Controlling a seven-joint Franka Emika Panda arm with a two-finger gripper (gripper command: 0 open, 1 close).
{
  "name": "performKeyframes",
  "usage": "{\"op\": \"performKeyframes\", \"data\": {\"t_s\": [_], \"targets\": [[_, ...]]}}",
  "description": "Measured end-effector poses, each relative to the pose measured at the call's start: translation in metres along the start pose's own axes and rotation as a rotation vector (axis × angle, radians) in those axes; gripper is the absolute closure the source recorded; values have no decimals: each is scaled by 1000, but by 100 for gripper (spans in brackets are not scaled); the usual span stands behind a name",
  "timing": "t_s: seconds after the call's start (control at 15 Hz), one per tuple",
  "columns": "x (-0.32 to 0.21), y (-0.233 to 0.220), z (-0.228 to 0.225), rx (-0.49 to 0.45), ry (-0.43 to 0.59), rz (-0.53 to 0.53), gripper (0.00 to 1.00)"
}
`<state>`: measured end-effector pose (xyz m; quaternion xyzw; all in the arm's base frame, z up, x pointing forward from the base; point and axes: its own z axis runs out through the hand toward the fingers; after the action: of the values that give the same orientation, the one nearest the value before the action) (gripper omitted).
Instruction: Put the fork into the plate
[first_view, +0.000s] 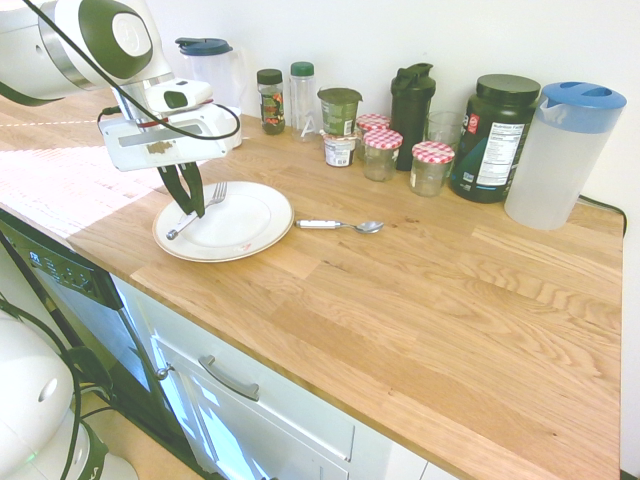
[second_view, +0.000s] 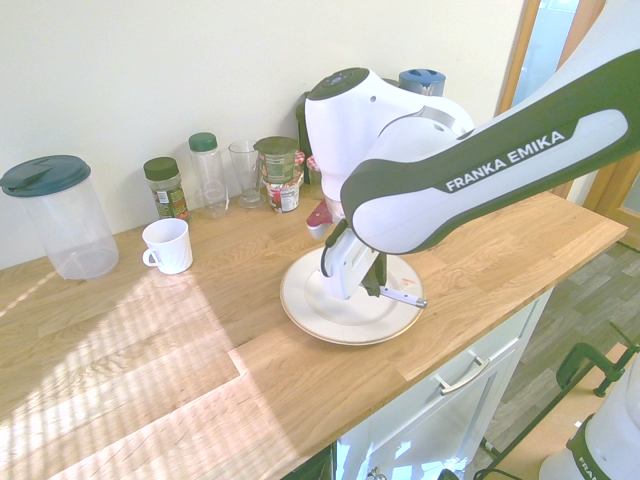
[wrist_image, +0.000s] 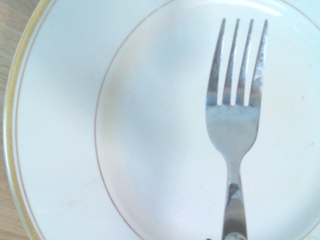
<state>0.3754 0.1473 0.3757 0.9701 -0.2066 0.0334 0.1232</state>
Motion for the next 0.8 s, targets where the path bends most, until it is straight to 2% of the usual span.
{"op": "performKeyframes", "data": {"t_s": [0.8], "targets": [[30, -14, 5, -17, -90, -74, 100]]}}
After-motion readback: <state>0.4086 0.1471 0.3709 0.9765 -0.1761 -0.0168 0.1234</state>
